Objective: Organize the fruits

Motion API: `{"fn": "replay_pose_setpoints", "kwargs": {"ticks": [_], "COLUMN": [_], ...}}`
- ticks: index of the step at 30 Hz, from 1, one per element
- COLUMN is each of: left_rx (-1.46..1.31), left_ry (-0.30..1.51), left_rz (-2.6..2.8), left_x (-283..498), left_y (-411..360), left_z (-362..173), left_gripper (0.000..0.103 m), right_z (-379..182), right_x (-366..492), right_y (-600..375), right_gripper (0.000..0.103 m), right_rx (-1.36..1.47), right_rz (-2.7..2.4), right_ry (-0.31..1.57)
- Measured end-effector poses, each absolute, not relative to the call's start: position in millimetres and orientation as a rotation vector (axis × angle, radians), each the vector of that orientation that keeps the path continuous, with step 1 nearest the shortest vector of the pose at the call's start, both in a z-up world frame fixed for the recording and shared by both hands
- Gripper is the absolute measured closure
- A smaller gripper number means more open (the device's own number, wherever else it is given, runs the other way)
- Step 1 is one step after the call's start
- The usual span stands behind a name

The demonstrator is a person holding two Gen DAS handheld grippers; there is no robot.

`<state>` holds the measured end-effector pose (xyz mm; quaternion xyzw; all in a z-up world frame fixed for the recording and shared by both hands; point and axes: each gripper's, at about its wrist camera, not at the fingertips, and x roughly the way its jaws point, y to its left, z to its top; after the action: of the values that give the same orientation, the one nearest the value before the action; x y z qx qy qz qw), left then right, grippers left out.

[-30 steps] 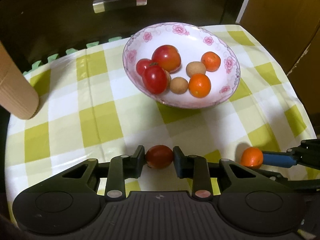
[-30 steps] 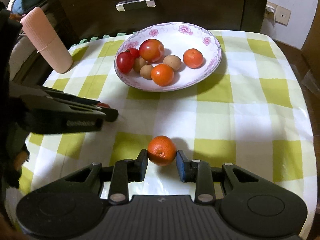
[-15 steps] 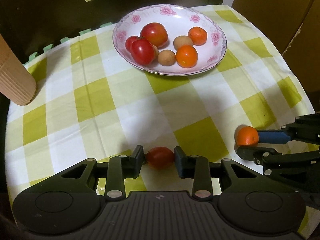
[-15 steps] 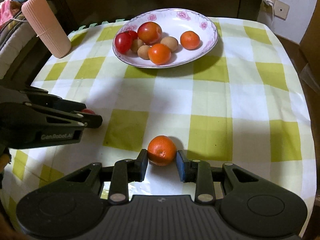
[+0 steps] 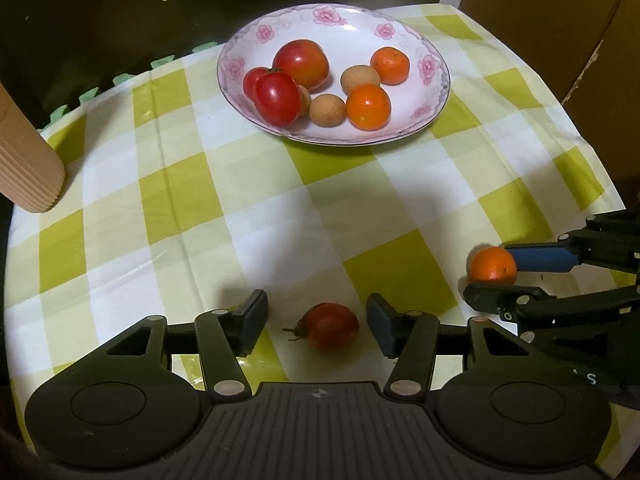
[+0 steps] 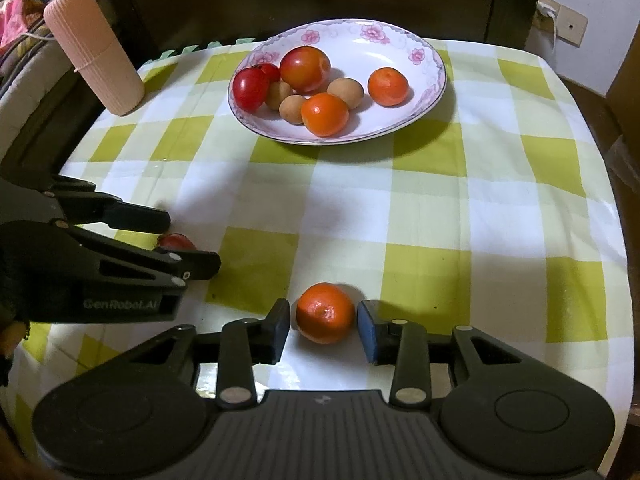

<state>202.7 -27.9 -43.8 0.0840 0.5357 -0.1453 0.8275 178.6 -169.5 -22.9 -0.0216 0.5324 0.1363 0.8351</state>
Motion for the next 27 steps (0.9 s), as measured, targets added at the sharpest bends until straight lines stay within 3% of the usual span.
{"fn": "replay_pose_setpoints", "kwargs": {"ticks": [4, 7, 23, 27], "left_rx": [0.185, 0.190, 0.169, 0.176], "left_ry": [1.137, 1.139, 1.121, 1.142], "left_rz": [-0.312, -0.319, -0.322, -0.325], "left_x": [202, 202, 205, 202], "left_y": [-28, -29, -28, -28], "left_z": [-43, -42, -33, -38], "left_gripper": [0.058, 0.062, 0.063, 0.059], "right_z": [-23, -22, -13, -14], "right_x": [178, 178, 183, 184], "right_y": [-168, -167, -167, -167], "right_gripper": [0.071, 0.072, 0.073, 0.073], "right_rx": [-0.053, -0.059, -0.029, -0.027], "right_rz": [0.278, 0.271, 0.268, 0.269], "right_ry": [1.128, 1.126, 1.090, 1.095]}}
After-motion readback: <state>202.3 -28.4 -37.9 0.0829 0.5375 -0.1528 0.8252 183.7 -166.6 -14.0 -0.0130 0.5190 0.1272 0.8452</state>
